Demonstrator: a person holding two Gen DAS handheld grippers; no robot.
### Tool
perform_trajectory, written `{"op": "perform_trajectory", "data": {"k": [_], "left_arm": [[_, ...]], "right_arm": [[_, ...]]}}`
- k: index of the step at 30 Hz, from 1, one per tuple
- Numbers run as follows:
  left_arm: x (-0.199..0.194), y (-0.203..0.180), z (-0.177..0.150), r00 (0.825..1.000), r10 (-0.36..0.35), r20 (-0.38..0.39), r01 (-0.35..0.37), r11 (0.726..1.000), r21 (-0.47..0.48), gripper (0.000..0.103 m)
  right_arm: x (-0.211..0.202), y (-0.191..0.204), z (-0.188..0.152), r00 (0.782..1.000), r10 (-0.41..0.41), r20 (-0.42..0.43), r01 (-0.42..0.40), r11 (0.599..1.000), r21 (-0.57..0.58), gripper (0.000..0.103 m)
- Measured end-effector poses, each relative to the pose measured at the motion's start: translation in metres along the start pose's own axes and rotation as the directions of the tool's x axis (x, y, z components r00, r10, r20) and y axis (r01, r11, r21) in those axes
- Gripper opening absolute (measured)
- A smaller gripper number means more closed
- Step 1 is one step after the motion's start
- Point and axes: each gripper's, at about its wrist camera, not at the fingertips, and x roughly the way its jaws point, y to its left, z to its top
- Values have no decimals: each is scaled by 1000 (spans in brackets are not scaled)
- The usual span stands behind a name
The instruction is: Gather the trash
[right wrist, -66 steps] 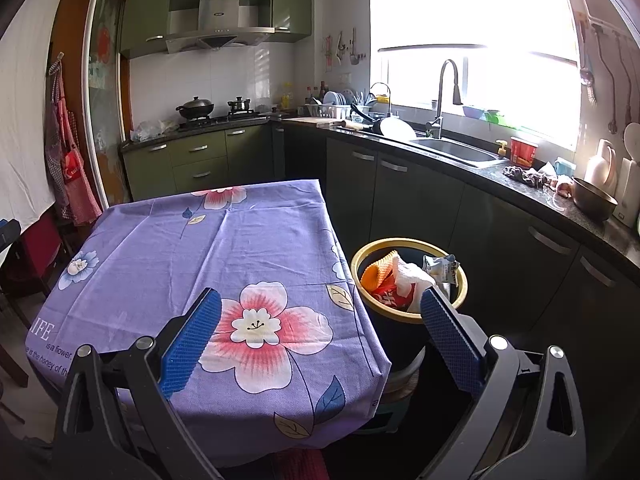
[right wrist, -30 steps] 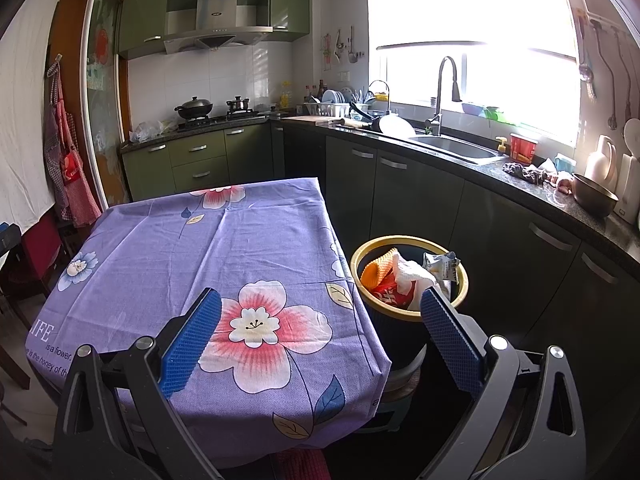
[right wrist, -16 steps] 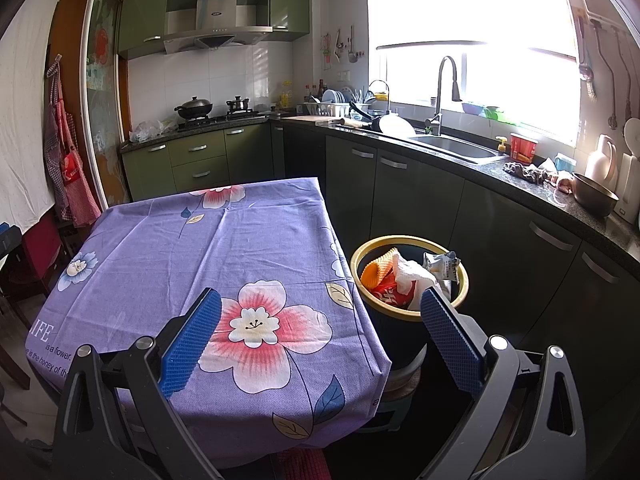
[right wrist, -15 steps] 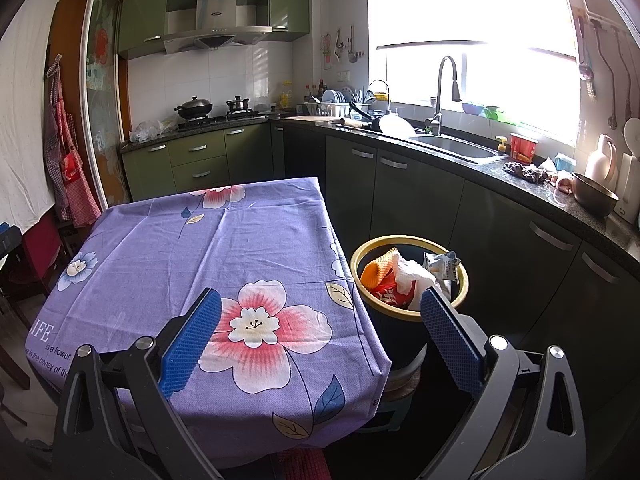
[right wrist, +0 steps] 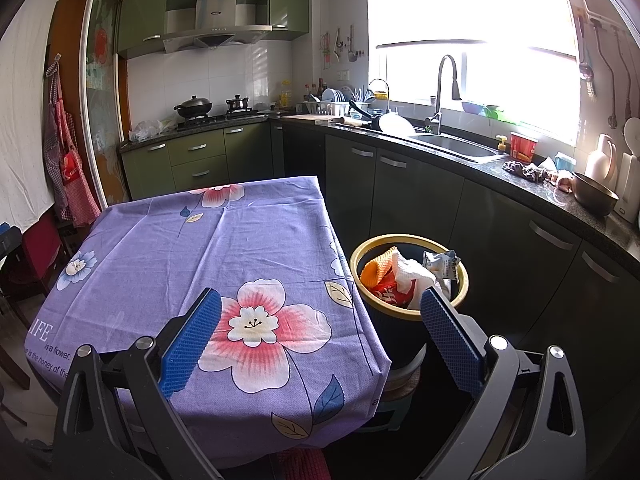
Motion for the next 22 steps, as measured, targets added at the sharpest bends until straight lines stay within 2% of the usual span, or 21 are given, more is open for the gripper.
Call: {"op": "perform_trajectory", "data": {"k": [11, 22], "left_arm": [[4, 0, 0, 1000, 28, 4, -28, 1000, 3, 96], [30, 14, 2, 998, 21, -55, -22, 1000, -14, 96]], "right_arm": [[2, 0, -1, 1000, -2, -3, 2, 1000, 2, 98], [28, 8, -6, 999, 15, -46, -14, 1000, 7, 98]]}}
